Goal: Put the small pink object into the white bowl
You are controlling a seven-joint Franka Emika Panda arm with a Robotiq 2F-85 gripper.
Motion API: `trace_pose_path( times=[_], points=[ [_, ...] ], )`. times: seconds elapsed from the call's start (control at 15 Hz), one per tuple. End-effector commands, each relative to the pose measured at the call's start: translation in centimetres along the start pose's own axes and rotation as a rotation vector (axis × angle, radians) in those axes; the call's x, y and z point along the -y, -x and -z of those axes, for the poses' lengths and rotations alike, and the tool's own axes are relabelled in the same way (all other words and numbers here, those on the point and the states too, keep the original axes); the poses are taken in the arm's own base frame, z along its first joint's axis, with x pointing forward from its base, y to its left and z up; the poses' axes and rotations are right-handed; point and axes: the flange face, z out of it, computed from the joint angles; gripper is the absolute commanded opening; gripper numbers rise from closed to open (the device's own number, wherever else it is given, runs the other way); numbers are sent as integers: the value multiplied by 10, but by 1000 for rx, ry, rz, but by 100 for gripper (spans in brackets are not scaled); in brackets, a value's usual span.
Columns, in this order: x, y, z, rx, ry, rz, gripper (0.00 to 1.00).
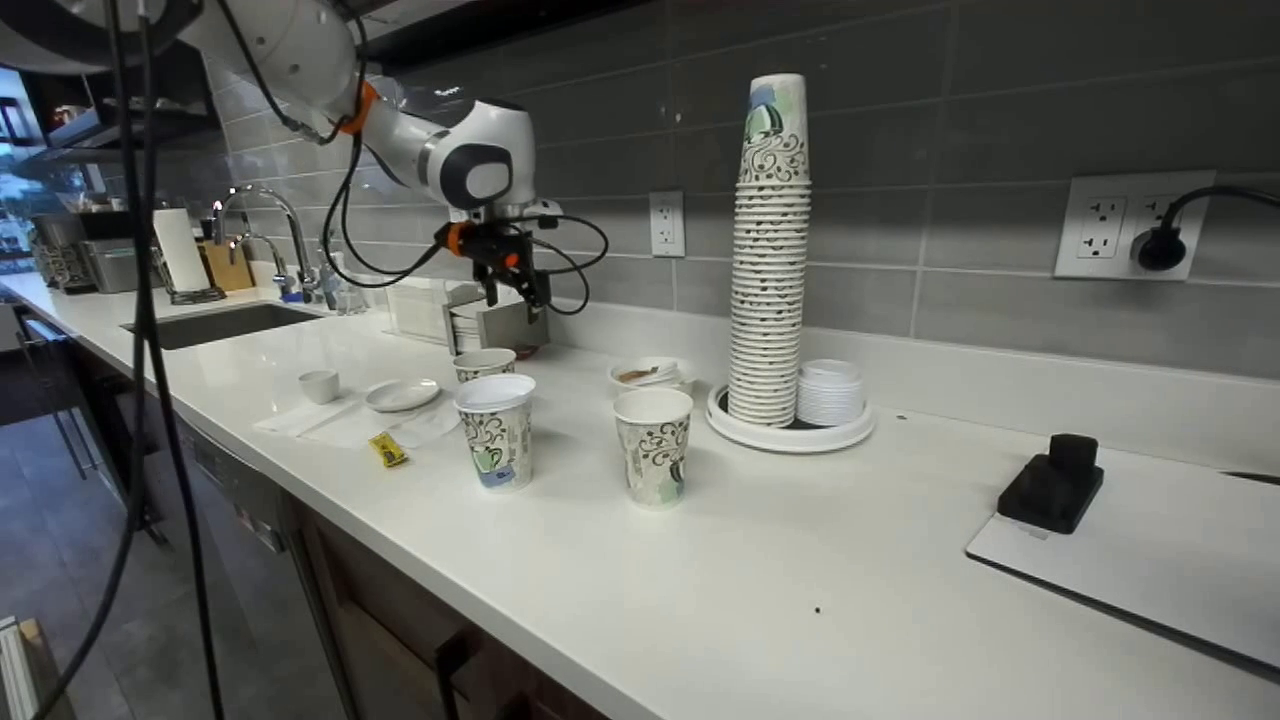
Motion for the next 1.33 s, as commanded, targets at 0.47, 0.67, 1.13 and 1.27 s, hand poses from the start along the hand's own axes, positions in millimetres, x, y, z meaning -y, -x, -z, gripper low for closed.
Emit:
trace_pose_path(
  times=[0.47,0.67,1.13,1.27],
  points=[
    [19,-54,-71,145,-113,-84,91],
    [15,-62,-81,129,-116,-135,67],
    [16,-69,-111,138,-125,-214,63],
    [15,-69,-118,149,-131,-231,62]
  ],
)
